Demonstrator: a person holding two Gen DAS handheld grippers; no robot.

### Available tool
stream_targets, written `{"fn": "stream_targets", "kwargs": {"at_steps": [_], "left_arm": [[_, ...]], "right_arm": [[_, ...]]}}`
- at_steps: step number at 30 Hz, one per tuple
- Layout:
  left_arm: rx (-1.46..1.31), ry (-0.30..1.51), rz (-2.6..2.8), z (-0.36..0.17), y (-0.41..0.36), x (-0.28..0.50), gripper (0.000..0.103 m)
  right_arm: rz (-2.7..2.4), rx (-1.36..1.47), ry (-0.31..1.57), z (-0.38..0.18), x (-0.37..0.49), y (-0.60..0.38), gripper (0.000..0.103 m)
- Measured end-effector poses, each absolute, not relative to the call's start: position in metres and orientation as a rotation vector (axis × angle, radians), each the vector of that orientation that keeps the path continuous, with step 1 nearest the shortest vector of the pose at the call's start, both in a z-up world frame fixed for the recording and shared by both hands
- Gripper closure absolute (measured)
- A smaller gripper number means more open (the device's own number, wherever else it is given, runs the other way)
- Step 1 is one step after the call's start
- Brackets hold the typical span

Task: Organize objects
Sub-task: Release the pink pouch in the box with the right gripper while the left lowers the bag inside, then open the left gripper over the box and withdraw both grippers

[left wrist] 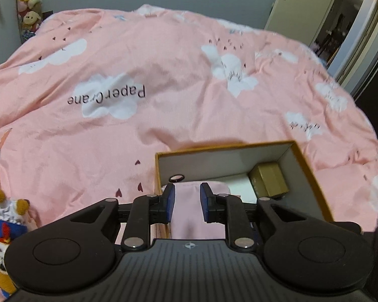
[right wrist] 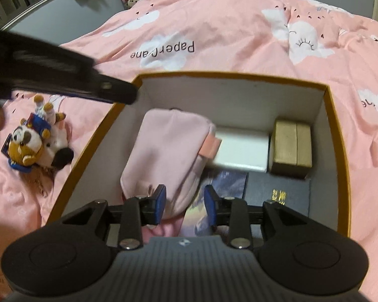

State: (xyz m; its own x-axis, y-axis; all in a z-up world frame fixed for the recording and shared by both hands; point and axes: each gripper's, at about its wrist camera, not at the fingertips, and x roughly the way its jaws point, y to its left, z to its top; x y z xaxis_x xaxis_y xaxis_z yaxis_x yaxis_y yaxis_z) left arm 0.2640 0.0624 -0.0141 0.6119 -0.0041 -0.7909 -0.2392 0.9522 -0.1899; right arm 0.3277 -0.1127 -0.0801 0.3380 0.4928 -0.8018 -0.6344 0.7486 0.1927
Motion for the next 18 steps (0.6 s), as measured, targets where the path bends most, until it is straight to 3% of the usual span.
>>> {"fn": "stream_targets", "kwargs": {"at_steps": [3,6,14,18], "left_arm": [[-0.293,0.888,0.138,-0.006,0.068,0.253,0.079],[-0.291,0.876,0.145,-0.001,0.075,0.240,0.079],[-0.247,0.864,0.186,0.007,0.097,0.203,0.079],[-0.237,0.873,0.194,0.008,0.108,0.185,0.079]], "right_arm": [[0.742,-0.153,0.985,-0.081,0.335,-0.107,0.069],[0.753,-0.149,0.993,-0.084,0.343,-0.100,0.088],[0.739,-0.161,0.982,-0.091,0.348,-0.088,0.089],[0.724,-0.156,0.953,-0.080,0.339,-0.093,0.083]]}}
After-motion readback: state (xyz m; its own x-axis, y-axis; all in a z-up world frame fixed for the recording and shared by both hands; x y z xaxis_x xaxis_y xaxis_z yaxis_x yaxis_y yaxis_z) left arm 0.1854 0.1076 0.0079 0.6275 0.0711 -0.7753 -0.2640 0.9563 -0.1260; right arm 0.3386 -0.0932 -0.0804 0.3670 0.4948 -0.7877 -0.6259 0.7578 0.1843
